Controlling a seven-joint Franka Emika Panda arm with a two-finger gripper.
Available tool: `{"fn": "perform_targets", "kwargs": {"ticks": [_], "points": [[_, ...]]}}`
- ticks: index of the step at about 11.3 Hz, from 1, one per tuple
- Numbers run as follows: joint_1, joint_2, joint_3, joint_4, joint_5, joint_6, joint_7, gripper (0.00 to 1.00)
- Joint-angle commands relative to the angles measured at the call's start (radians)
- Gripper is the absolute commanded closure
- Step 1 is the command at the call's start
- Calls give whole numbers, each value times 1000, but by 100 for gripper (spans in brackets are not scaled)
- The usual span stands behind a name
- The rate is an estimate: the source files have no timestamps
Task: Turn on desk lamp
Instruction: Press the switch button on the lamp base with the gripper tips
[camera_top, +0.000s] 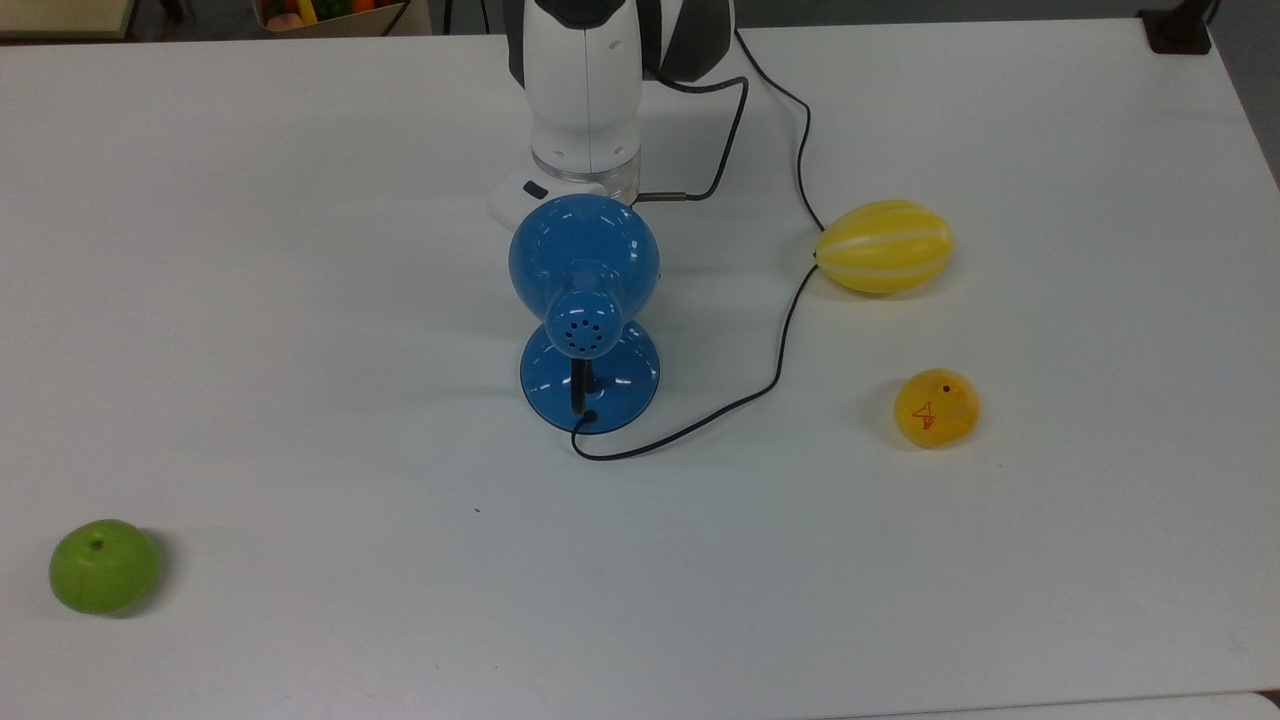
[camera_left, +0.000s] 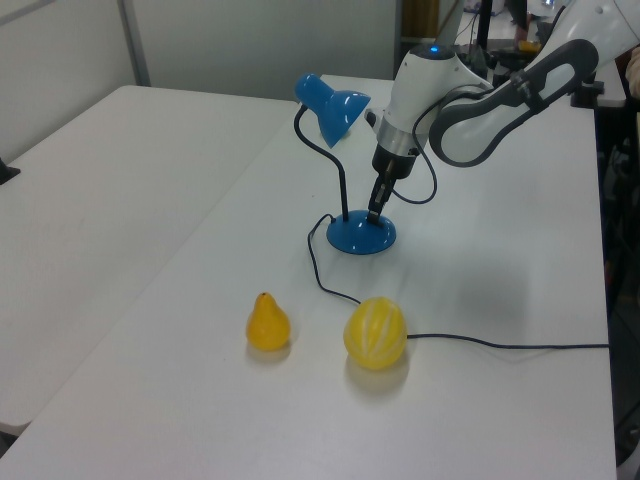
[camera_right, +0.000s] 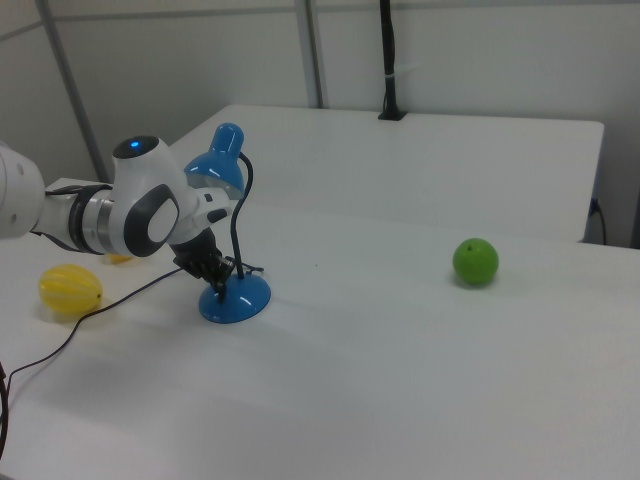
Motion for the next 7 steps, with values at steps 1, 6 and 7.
{"fn": "perform_targets", "kwargs": {"ticks": [1,6,7], "points": [[13,-24,-4,-7,-5,-62,10,100],[18,-6,-4,-4,-10,-50,13,100],[17,11,-4,-2,-12,-41,11,100]]}}
